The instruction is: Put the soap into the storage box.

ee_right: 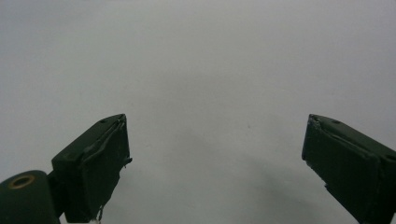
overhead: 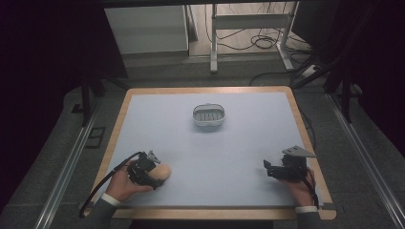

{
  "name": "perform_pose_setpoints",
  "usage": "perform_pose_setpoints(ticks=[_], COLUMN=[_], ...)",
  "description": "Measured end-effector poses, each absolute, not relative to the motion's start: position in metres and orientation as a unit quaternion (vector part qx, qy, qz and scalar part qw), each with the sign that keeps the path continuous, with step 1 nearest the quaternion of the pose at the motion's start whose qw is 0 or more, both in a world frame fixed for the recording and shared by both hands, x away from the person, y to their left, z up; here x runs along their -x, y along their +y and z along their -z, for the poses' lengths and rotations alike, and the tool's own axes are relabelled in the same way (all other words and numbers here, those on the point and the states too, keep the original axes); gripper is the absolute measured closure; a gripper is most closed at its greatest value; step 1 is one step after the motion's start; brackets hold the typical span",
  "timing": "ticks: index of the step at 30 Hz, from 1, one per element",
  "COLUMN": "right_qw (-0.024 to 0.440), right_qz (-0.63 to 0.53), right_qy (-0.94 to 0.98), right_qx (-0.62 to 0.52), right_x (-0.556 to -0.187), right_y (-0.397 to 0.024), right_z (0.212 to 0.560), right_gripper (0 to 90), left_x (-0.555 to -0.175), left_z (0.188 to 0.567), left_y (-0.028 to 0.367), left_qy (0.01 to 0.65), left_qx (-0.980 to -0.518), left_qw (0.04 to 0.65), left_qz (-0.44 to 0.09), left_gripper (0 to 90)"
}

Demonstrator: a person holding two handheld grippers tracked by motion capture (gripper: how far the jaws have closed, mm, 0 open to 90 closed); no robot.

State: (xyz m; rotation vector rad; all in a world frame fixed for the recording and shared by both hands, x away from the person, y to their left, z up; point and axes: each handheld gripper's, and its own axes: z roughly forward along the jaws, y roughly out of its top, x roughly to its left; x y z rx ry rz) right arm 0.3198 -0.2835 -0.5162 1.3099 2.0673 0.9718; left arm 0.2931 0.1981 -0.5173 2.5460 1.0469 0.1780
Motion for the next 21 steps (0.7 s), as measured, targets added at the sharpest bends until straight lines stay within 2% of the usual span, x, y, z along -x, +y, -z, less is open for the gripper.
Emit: perform_pose_setpoints(ticks=[21], right_qw=[0.253], right_qz=[-0.356], right_qy=[0.759], right_qx=[-0.483], right_x=[-0.320], right_y=[-0.285], right_z=[0.517], right_gripper=[7.4], left_x=[-0.304], left_z=[0.499], left_y=[0.206], left_qy=[0.371], left_qx=[-0.901], left_qw=[0.215], left_qz=[-0.063], left_gripper=[32.5])
